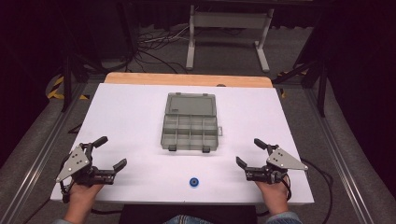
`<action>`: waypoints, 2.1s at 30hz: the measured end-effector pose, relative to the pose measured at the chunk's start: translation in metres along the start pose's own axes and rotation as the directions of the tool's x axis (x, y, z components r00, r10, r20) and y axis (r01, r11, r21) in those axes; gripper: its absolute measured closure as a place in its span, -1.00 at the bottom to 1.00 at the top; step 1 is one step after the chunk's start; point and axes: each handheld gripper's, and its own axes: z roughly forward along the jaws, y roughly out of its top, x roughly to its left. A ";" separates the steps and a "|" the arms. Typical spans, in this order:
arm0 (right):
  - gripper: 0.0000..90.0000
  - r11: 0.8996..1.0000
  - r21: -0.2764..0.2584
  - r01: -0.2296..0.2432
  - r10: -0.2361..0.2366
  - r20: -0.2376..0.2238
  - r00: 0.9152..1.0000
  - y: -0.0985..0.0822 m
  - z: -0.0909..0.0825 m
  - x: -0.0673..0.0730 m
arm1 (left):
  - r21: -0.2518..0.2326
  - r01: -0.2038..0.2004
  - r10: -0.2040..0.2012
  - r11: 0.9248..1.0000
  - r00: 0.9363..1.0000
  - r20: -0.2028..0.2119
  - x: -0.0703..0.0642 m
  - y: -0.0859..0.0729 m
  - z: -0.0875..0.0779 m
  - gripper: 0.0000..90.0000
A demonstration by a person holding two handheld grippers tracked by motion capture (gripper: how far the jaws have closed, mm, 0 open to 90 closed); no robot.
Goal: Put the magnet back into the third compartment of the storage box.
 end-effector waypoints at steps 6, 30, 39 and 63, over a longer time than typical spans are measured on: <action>-0.80 1.000 0.008 0.013 -0.013 -0.006 1.000 0.000 0.001 0.001 | 0.001 0.012 -0.012 1.000 1.000 -0.013 0.002 0.000 -0.001 -1.00; -0.78 1.000 -0.011 -0.002 0.001 -0.080 0.997 0.014 0.004 0.014 | 0.010 0.014 -0.014 1.000 1.000 -0.006 0.003 0.002 0.002 -1.00; -0.76 0.999 -0.044 -0.010 0.003 -0.164 0.986 0.031 0.012 0.036 | 0.014 0.008 -0.008 1.000 1.000 0.007 0.003 0.002 0.002 -1.00; -0.75 0.997 -0.033 0.073 -0.079 -0.319 0.944 0.044 0.043 0.063 | 0.009 0.019 -0.019 1.000 1.000 0.001 0.002 0.006 0.002 -1.00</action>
